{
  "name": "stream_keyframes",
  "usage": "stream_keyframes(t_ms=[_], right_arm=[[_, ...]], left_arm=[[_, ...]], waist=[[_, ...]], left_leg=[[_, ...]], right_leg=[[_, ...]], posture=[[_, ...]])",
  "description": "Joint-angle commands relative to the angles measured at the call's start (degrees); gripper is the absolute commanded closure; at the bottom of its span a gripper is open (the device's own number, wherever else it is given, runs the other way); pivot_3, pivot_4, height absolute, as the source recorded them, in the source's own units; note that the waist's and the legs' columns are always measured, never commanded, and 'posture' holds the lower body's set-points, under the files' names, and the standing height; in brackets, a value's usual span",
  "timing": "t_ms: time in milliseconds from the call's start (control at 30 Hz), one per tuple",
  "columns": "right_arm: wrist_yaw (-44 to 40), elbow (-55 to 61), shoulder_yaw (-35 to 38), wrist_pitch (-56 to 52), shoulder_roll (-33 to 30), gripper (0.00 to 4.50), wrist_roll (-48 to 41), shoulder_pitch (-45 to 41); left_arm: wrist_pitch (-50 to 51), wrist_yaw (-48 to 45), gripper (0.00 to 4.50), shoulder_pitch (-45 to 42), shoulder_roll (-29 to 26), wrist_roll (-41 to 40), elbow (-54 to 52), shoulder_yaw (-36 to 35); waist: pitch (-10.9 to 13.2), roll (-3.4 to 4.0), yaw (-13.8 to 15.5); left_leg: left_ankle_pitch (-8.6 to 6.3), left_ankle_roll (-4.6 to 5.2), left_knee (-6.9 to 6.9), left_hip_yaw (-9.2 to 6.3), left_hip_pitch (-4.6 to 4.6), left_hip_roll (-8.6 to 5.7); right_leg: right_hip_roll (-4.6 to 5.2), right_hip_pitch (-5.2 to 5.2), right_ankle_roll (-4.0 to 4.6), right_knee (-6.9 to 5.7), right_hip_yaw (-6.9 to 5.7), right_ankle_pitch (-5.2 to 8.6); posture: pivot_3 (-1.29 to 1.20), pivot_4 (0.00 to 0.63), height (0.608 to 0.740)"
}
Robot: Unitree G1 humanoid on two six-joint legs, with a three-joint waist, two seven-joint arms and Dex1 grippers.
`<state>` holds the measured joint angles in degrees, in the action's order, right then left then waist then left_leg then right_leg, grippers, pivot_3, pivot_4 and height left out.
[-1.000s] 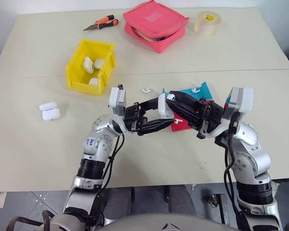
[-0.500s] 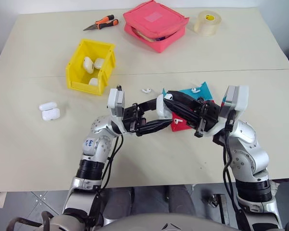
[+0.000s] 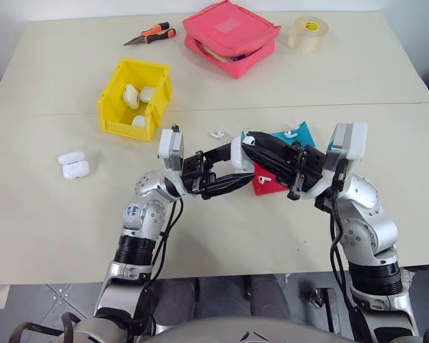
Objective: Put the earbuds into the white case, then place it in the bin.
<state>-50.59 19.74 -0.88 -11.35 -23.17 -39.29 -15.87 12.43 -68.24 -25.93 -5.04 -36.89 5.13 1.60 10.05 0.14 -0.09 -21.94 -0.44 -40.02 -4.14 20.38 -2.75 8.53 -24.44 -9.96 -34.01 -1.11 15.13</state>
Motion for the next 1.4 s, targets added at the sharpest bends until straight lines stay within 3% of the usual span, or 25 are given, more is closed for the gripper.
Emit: stream_keyframes(t_ms=[33, 100, 500, 767, 900, 1033, 1233, 1333, 1400], right_arm=[[-1.34, -1.52, -1.22, -2.34, -1.41, 3.97, 1.24, 1.32], [-1.0, -1.82, -1.11, -3.42, -1.59, 3.97, 0.6, 0.79], [-2.58, -1.36, 1.29, -5.68, -2.36, 0.02, -1.75, -0.26], [-4.21, 1.1, 10.9, -6.97, -10.5, 0.02, -4.2, 4.62], [-10.2, -2.4, 18.7, -2.3, -19.19, 0.02, 1.41, 14.16], [-14.23, -7.78, 22.37, 3.0, -23.5, 0.02, 5.43, 18.14], [-15.51, -16.04, 22.45, 8.19, -25.82, 0.02, 10.61, 15.13], [-14.97, -16.86, 20.11, 5.75, -27.3, 0.02, 11.66, 10.64], [-13.22, -15.39, 16.25, -2.48, -30.51, 0.02, 13.04, 6.06]], left_arm=[[-1.88, 0.13, 1.63, -3.06, 1.52, -2.61, -2.94, -1.26], [-1.87, 0.07, 1.63, -3.17, 1.54, -2.64, -3.04, -1.26], [-1.7, -1.14, 1.63, -2.33, 1.5, -2.02, -3.61, -1.15], [-5.13, -1.36, 1.63, -0.73, -0.25, 0.3, -2.43, -2.0], [-8.53, -2.61, 1.63, 2.46, -3.74, 1.91, -2.71, -2.75], [-10.41, -1.99, 1.63, 4.9, -5.54, 2.04, -3.87, -2.98], [-12.27, -1.04, 1.63, 7.52, -6.49, 2.18, -5.26, -2.87], [-13.08, -0.19, 1.63, 7.59, -5.95, 2.54, -5.0, -2.34], [-13.48, 0.08, 1.63, 7.58, -5.63, 2.63, -4.81, -1.98]], waist=[[0.0, 0.0, 0.02], [0.0, 0.0, 0.0], [0.0, 0.0, 0.04], [0.0, 0.0, 0.5], [-0.01, 0.01, 0.86], [0.0, 0.01, 0.88], [-0.01, 0.01, 0.96], [-0.01, 0.01, 0.98], [-0.01, 0.02, 0.91]], left_leg=[[0.0, 0.0, 0.0, 0.0, 0.0, 0.0], [0.0, 0.0, 0.0, 0.0, 0.0, 0.0], [0.0, 0.0, -0.01, 0.0, 0.0, 0.0], [-0.02, 0.03, -0.02, -0.01, 0.02, -0.01], [-0.02, 0.05, 0.01, 0.04, 0.01, -0.02], [-0.03, 0.06, 0.0, 0.16, -0.01, 0.0], [-0.03, 0.06, -0.03, 0.17, -0.09, 0.01], [-0.03, 0.06, -0.05, 0.17, -0.09, 0.01], [-0.03, 0.06, -0.05, 0.16, -0.09, 0.02]], right_leg=[[0.0, 0.0, 0.0, 0.0, 0.0, 0.0], [0.0, 0.0, 0.0, 0.0, 0.0, 0.0], [0.0, 0.0, 0.0, 0.0, 0.0, 0.0], [0.01, 0.06, 0.0, 0.06, -0.01, 0.0], [0.02, 0.06, -0.01, 0.08, 0.0, 0.0], [0.01, 0.06, -0.02, 0.07, 0.03, -0.01], [0.01, 0.14, -0.04, 0.08, 0.06, -0.02], [0.02, 0.14, -0.05, 0.08, 0.07, -0.03], [0.02, 0.14, -0.06, 0.1, 0.07, -0.03]], posture=[[0.0, 0.15, 0.74], [0.0, 0.15, 0.74], [0.0, 0.15, 0.74], [0.0, 0.15, 0.74], [0.0, 0.15, 0.74], [0.0, 0.15, 0.74], [0.0, 0.15, 0.74], [0.0, 0.15, 0.74], [0.0, 0.15, 0.74]])
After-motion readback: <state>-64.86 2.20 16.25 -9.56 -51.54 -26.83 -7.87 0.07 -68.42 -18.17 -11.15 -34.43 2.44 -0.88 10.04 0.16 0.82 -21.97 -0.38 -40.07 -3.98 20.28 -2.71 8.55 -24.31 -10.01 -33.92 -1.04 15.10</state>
